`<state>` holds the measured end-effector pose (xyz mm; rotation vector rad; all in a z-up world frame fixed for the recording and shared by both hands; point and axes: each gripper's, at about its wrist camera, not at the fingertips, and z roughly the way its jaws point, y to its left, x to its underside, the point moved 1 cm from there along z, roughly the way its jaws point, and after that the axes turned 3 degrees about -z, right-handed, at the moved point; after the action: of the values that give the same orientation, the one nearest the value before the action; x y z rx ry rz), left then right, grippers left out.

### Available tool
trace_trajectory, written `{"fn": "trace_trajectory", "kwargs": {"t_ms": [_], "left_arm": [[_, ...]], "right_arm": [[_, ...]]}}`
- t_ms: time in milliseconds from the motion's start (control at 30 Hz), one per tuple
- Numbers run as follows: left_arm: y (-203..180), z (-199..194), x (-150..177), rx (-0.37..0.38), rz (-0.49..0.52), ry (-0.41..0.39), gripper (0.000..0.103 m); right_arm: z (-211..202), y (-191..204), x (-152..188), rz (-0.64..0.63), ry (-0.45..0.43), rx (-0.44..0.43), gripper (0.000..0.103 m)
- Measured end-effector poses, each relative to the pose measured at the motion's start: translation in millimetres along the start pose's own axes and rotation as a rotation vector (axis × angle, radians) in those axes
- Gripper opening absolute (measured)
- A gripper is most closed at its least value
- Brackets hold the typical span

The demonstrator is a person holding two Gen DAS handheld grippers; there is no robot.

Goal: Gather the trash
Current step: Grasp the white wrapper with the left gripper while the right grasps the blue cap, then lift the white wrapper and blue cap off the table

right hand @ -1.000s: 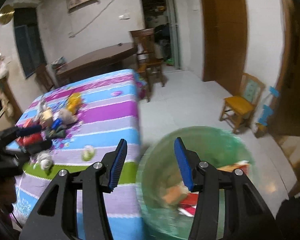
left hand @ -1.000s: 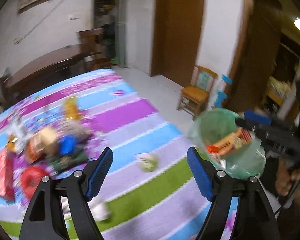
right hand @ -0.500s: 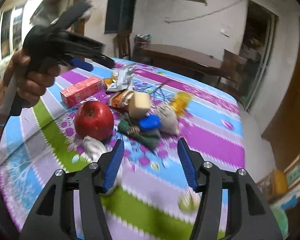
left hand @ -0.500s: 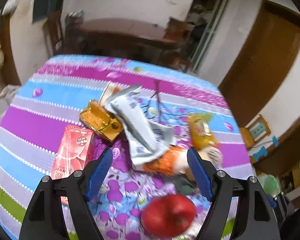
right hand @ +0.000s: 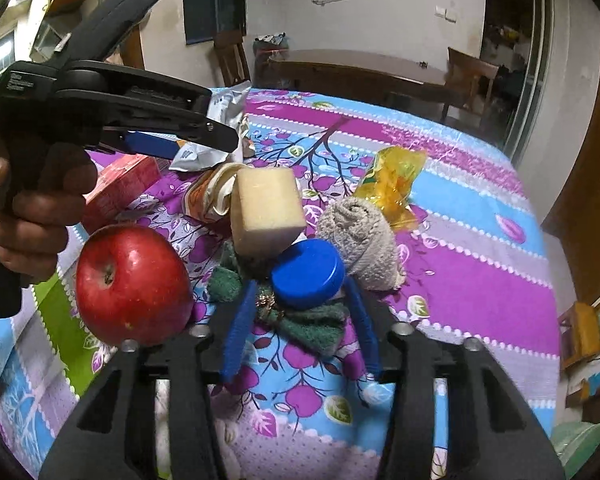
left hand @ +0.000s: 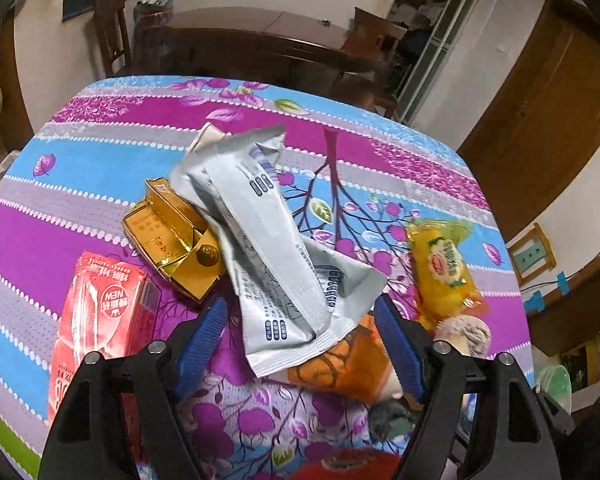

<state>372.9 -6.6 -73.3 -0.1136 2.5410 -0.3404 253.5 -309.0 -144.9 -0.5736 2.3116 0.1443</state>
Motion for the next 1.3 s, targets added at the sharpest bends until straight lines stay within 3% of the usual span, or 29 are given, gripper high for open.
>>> {"fn": "trace_trajectory", "kwargs": {"t_ms": [33,67,200,233,300,433,533,600,700,1000,1300], "left_arm": [[0.6,3.7,-0.3,-0.003,-0.004,0.011,0.060],[2.1,6.8,-0.6,-0.006,-0.005,0.019,0.040],[9.4,9.1,2.8,0.010,-0.015,0.013,0.028],[10.3,6.4,3.7,0.015,-0.016,0.010,0.028],[12.6,-5.7,5.7,0.027,-0.014,-0.012,0.028],[15.2,-31.3,8.4,0.044,0.004,-0.061,0.028],[15.5,-43.2,11.6,0.021,0.019,-0.088,0.028],[15.6,-47.5,14.1,0.001,0.028,-0.100,0.028],[17.5,-49.3,15.7,0.004,0.020,-0.094,0.028],[18.5,-43.9,22.6,0.005,0.028,-0.084,0.028],[9.8,-65.5,31.3,0.021,0.071,-0.120,0.028]], "right_arm": [[2.0,0.4,0.5,0.002,0.004,0.001,0.033],[2.9,-0.1,1.1,0.006,0.002,-0.004,0.033],[-1.2,-6.5,2.6,0.053,-0.024,-0.045,0.031],[-4.2,-8.0,2.9,0.061,-0.032,-0.052,0.026],[-10.2,-9.7,3.6,0.077,-0.040,-0.052,0.002],[-20.3,-12.6,5.6,0.086,-0.049,-0.044,0.002],[-18.9,-11.0,8.0,0.071,-0.040,-0.044,0.007],[-17.9,-7.5,7.2,0.062,-0.050,-0.039,0.030],[-9.7,1.1,3.2,0.020,-0.042,-0.017,0.038],[19.0,-5.8,-7.7,0.081,-0.003,-0.016,0.038],[-33.2,-27.8,3.5,0.163,-0.093,-0.098,0.038]]}}
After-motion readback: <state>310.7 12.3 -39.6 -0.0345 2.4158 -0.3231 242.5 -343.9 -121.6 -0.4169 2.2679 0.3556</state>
